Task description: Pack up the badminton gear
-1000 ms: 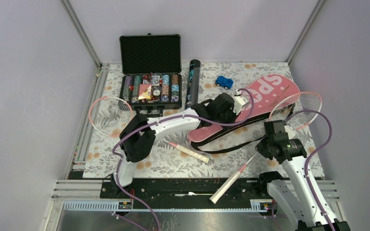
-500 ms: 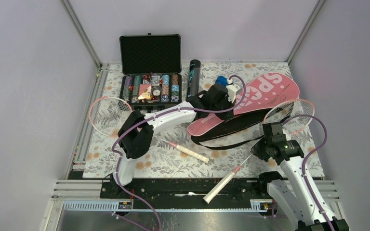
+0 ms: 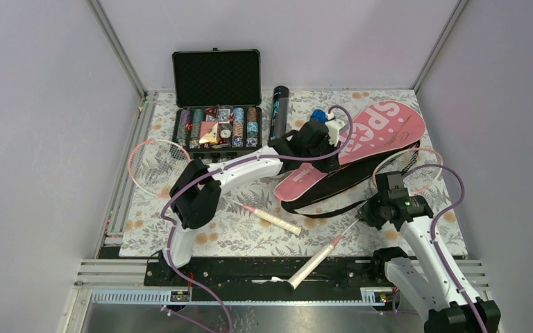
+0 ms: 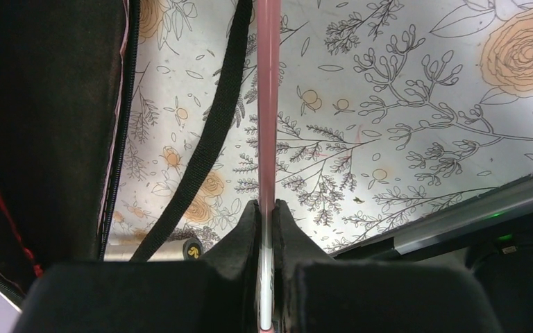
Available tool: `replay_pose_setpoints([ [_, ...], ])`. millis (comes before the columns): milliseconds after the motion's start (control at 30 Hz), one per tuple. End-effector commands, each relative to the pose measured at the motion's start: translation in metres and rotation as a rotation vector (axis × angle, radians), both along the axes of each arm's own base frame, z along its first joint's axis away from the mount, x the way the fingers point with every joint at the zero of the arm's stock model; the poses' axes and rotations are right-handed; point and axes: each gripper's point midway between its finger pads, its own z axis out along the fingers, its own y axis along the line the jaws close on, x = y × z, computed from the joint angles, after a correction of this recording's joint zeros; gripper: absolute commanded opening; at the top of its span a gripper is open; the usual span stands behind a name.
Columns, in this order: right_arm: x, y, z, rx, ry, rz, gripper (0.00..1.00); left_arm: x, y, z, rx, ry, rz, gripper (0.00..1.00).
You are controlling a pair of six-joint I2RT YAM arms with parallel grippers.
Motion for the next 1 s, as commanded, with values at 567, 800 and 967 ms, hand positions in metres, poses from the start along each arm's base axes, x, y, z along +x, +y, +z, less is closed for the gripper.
replay_pose_setpoints([
  [567,0.027,0.073,0.027,0.430,-0.276,0.271,0.00,-0.023,-0.020,0.045,-0.166,-0.095,-0.228,0.00],
  [800,0.033,0.067,0.020,0.425,-0.273,0.275,0.00,-0.034,-0.011,0.034,-0.145,-0.108,-0.287,0.00],
  [967,0.049,0.061,0.024,0.407,-0.327,0.297,0.00,-0.046,-0.007,0.035,-0.147,-0.101,-0.314,0.00],
])
